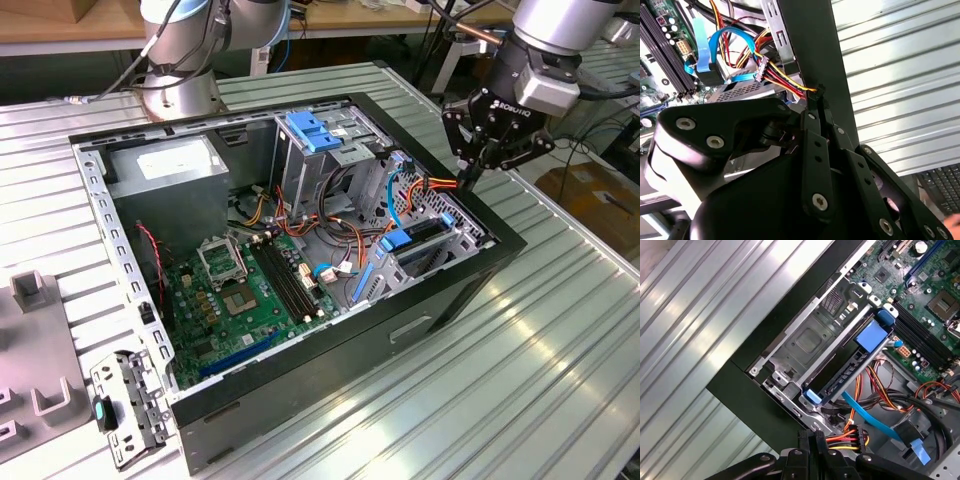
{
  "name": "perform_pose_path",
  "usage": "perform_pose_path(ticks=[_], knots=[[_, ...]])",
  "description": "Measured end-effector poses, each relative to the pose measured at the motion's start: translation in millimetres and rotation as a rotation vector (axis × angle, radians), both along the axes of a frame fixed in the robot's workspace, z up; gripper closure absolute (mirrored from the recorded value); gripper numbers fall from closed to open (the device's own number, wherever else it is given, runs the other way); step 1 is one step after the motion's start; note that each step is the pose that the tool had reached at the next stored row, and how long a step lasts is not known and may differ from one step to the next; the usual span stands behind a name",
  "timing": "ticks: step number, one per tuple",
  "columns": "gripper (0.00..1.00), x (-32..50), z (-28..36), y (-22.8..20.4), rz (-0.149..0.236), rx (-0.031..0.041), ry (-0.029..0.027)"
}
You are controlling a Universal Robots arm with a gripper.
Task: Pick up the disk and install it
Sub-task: 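Insert the first disk wire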
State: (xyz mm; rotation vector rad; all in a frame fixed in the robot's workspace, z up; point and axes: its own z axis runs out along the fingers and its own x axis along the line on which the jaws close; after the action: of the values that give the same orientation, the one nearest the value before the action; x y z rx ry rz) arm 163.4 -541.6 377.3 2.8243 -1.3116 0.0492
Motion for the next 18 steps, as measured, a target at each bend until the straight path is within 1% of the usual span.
perform_pose_path(ticks=[3, 5, 8, 9, 11, 18], knots=[[0.84, 0.0, 0.0, 0.0, -0.052, -0.0001, 0.0], [0.84, 0.0, 0.0, 0.0, -0.067, -0.0001, 0.0], [0.84, 0.0, 0.0, 0.0, -0.106, -0.0001, 0.0], [0.84, -0.1, -0.1, 0.0, -0.125, 0.0, 0.0], [0.84, -1.1, -0.2, 0.0, -0.146, 0.0003, 0.0], [0.84, -6.9, -0.1, 0.0, -0.178, 0.0, 0.0]])
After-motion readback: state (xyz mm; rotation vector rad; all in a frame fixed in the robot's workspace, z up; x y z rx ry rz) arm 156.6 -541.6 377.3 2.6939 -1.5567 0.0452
